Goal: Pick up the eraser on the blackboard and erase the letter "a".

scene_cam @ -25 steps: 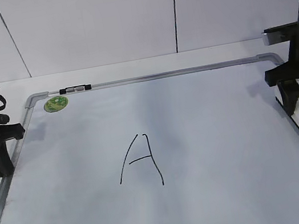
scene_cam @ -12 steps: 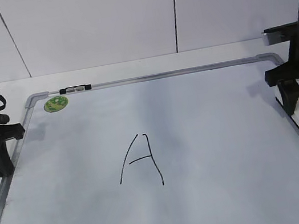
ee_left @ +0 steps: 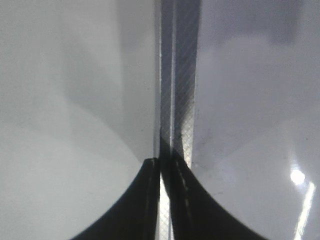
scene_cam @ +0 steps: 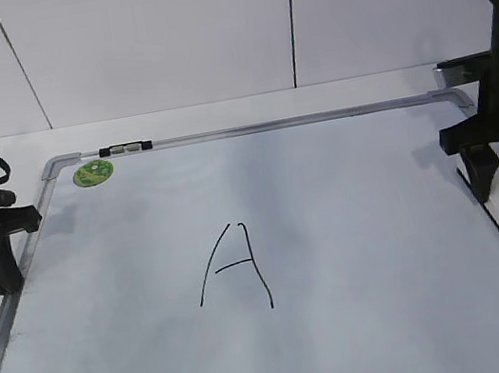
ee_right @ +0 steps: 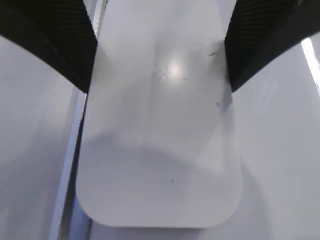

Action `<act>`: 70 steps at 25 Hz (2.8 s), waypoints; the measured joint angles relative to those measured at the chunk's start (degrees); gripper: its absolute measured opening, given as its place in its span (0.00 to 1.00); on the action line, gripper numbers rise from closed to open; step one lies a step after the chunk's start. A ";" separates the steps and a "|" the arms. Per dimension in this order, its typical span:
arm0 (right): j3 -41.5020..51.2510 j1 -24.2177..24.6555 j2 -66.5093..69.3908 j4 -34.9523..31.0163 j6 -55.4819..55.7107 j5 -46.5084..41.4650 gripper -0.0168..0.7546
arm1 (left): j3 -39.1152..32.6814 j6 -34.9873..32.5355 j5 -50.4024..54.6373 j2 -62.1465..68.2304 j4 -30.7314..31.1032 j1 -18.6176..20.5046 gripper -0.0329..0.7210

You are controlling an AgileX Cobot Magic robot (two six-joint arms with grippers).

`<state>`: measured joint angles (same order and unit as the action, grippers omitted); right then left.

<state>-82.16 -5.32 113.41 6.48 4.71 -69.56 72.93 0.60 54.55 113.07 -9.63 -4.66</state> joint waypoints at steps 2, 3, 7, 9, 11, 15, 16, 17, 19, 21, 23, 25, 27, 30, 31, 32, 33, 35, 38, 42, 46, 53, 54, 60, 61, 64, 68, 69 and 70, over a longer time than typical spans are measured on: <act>0.00 0.00 0.15 0.00 0.00 0.00 0.76 | 0.00 0.00 0.00 0.00 0.00 0.00 0.10; 0.00 0.00 0.25 0.00 0.00 0.00 0.77 | 0.00 0.00 0.00 0.00 0.00 0.00 0.10; 0.00 0.00 0.51 0.00 -0.10 0.00 0.80 | 0.00 0.00 0.00 0.00 0.00 0.00 0.10; 0.00 0.00 0.51 0.00 -0.10 0.00 0.81 | 0.00 0.00 0.00 0.00 0.00 0.00 0.10; 0.00 0.00 0.51 0.00 -0.31 0.00 0.81 | 0.00 0.00 0.00 0.00 0.00 0.00 0.10; 0.00 0.00 0.51 0.00 -0.44 0.00 0.81 | 0.00 0.00 0.00 0.00 0.00 0.00 0.10; 0.00 0.00 0.51 0.00 -0.55 0.00 0.81 | 0.00 0.00 0.00 0.00 0.00 0.00 0.10; 0.00 0.00 0.51 0.00 -0.66 0.00 0.81 | 0.00 0.00 0.00 0.00 0.00 0.00 0.10; 0.00 0.00 0.51 0.00 -0.66 0.00 0.81 | 0.00 0.00 0.00 0.00 0.00 0.00 0.10; 0.00 0.00 0.51 0.00 -0.66 0.00 0.81 | 0.00 0.00 0.00 0.00 0.00 0.00 0.10; 0.00 0.00 0.51 0.00 -0.77 0.00 0.81 | 0.00 0.00 0.00 0.00 0.00 0.00 0.10; 0.00 0.00 0.51 0.00 -0.77 0.00 0.81 | 0.00 0.00 0.00 0.00 0.00 0.00 0.10; 0.00 0.00 0.51 0.00 -0.77 0.00 0.81 | 0.00 0.00 0.00 0.00 0.00 0.00 0.10; -0.59 0.00 0.51 0.00 -0.77 0.00 0.81 | 0.00 0.00 -0.10 0.00 0.00 0.00 0.10; -1.08 0.00 0.51 0.00 -0.77 0.00 0.81 | 0.00 0.00 -0.10 0.00 0.00 0.00 0.10; -1.59 0.00 0.51 0.00 -0.77 0.00 0.81 | 0.00 0.00 -0.10 0.00 0.00 0.00 0.10; -2.22 0.00 0.51 0.00 -0.77 0.00 0.81 | 0.00 0.00 -0.10 0.00 0.00 0.00 0.10; -2.90 0.00 0.51 0.00 -0.77 0.00 0.81 | 0.00 0.00 -0.10 0.00 0.00 0.00 0.10; -3.22 0.00 0.51 0.14 -0.77 0.00 0.81 | 0.00 -0.12 -0.10 0.00 0.00 0.00 0.10; -3.69 0.00 0.51 0.60 -0.77 0.00 0.81 | 0.00 -0.12 -0.10 0.00 0.00 0.00 0.10; -4.72 0.00 0.51 0.69 -0.77 0.00 0.81 | 0.00 -0.12 -0.10 0.00 0.00 0.00 0.11; -7.27 0.00 -0.68 -0.30 -0.77 -0.12 0.81 | 0.00 -0.20 -0.10 0.00 -0.05 0.00 0.12; -7.39 0.00 -1.16 -0.59 -0.77 -0.12 0.81 | 0.00 -0.20 -0.10 0.00 -0.05 0.00 0.12; -7.50 0.00 -1.81 -2.05 -0.77 -0.22 0.81 | 0.68 -0.20 -0.33 0.00 0.05 0.00 0.17; -7.50 0.00 -1.81 -2.33 -0.87 -0.22 0.81 | 0.92 -0.20 -0.76 0.00 0.05 0.00 0.19; -7.50 0.00 -1.81 -2.83 -0.98 -0.22 0.81 | 1.90 -0.20 -1.62 0.00 0.79 0.00 0.24; -7.50 0.00 -1.81 -3.18 -0.98 -0.22 0.81 | 4.01 -0.20 -0.73 -0.48 1.73 0.00 0.32; -7.50 0.00 -1.81 -3.18 -0.98 -0.22 0.81 | 4.54 -0.20 -0.37 -0.77 1.83 0.00 0.34; -7.50 0.00 -1.81 -3.18 -0.98 -0.22 0.80 | 4.98 -0.20 -0.12 -1.24 1.83 0.00 0.35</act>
<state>-89.66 -5.32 111.60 3.30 3.73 -69.78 77.91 0.40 54.42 111.83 -7.80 -4.66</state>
